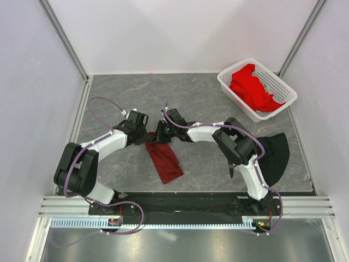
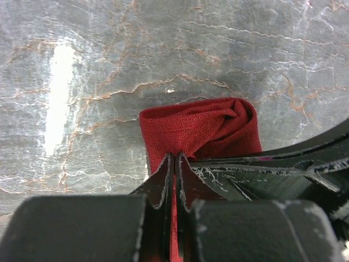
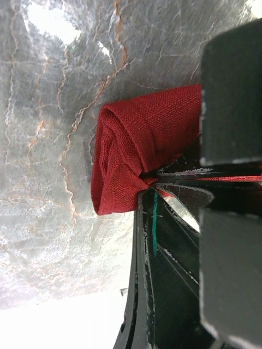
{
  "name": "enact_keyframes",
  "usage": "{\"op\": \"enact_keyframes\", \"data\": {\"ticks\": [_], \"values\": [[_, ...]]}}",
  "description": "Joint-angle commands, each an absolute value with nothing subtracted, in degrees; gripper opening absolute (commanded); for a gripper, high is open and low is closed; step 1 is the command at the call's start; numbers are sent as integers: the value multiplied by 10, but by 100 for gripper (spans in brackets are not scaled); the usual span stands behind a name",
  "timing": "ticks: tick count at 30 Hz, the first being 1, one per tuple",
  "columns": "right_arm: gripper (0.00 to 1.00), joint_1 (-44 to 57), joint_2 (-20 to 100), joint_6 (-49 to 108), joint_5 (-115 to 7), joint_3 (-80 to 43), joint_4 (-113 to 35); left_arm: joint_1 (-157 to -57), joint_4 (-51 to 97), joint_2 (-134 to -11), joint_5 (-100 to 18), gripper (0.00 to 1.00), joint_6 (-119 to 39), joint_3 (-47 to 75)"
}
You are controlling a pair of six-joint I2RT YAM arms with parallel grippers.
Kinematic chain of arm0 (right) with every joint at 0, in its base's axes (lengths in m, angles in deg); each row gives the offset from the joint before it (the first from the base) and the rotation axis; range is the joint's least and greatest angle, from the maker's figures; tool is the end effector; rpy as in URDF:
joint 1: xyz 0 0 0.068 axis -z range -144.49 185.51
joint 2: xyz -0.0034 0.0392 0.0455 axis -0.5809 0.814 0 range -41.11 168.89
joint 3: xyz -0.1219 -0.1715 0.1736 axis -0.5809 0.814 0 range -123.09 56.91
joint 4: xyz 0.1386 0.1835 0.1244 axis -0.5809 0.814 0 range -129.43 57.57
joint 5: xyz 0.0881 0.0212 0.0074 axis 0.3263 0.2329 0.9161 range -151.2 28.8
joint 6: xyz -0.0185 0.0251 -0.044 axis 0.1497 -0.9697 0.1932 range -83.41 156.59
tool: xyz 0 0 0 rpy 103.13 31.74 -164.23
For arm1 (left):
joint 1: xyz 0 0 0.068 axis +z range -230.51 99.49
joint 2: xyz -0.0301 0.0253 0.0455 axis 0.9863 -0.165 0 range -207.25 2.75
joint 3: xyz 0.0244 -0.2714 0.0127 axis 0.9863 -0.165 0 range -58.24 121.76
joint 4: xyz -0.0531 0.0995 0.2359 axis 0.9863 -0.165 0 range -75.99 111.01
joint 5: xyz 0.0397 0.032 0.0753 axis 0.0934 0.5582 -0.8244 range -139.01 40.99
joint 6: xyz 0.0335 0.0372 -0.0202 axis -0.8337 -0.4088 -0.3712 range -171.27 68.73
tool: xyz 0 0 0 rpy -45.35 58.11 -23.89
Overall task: Fold the napkin into a case and place the utensils inside
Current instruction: Grasp the top corner of the smaller rectangle folded napkin from the folded napkin.
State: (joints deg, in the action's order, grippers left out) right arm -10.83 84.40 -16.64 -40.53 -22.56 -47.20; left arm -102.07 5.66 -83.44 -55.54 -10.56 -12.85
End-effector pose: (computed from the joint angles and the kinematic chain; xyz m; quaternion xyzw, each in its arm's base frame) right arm 0.3160 0.3493 0.1271 -0.0249 0.8884 0.4319 0.1538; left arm 0.2694 -0.1022 0.1713 -0.1752 0.9391 -0.1036 0.2769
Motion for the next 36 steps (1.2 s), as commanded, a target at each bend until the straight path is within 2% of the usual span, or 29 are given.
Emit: {"op": "enact_keyframes", "data": {"ticks": [1, 7, 12, 15, 22, 25, 29, 36], "values": [[0, -106, 821, -230, -383, -197, -578, -1020, 75, -800, -517, 2, -96, -129], [0, -112, 832, -370, -420, -146, -761, -1019, 107, -776, -446, 2, -43, -173], [0, -114, 826, -430, -469, -89, -930, -1016, 102, -783, -451, 2, -35, -189], [0, -115, 827, -438, -474, -71, -973, -1013, 106, -776, -458, 2, -30, -203], [0, -119, 912, -402, -414, -146, -849, -1009, 105, -779, -470, 2, -36, -197], [0, -120, 910, -283, -420, -215, -636, -1007, 104, -783, -470, 2, -42, -197], [15, -119, 884, -225, -420, -197, -575, -991, 103, -788, -473, 2, -47, -197], [30, -107, 818, -181, -386, -149, -559, -970, 99, -782, -475, 2, -58, -199]]}}
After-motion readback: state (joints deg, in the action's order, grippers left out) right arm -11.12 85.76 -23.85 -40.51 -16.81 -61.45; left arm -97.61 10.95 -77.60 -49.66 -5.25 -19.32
